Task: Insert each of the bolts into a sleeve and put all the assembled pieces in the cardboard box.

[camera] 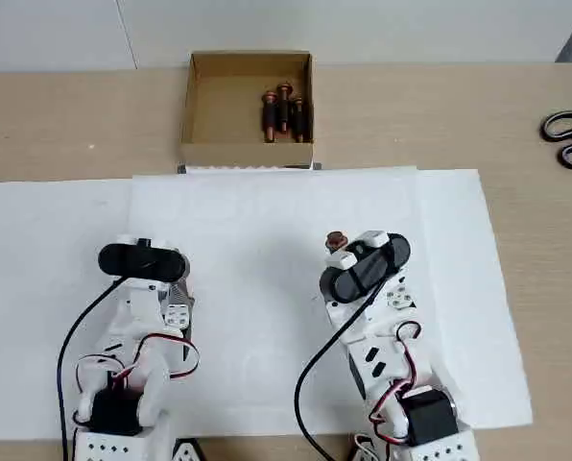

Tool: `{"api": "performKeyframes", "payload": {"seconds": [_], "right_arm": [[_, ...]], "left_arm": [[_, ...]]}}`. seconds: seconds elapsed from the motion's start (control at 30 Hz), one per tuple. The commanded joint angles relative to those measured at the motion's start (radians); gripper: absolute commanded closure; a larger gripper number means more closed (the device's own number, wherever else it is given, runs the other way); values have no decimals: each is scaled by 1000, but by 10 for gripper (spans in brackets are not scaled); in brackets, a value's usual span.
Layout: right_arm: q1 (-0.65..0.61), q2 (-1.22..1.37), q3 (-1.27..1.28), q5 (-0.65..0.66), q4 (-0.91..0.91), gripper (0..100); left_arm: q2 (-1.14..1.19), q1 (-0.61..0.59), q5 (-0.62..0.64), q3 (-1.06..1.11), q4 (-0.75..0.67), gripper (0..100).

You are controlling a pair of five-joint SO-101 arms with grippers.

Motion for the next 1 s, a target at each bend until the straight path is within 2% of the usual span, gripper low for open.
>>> {"api": "performKeyframes", "payload": {"seconds": [0.0,0.43,0.67,0.83,0.97], "right_arm": [[5,-12,-5,6,-31,995],[5,-5,-43,5,-28,995],[7,-5,-48,0,50,997],[-2,-4,-66,3,-31,997],[-44,-4,-86,5,-16,997]], "left_arm": [[-11,-3,-2,-4,-2,994],[-11,-3,-2,-4,-2,994],[-11,-3,-2,-4,-2,994],[-11,-3,-2,-4,-2,994],[-11,-3,-2,-4,-2,994]]}}
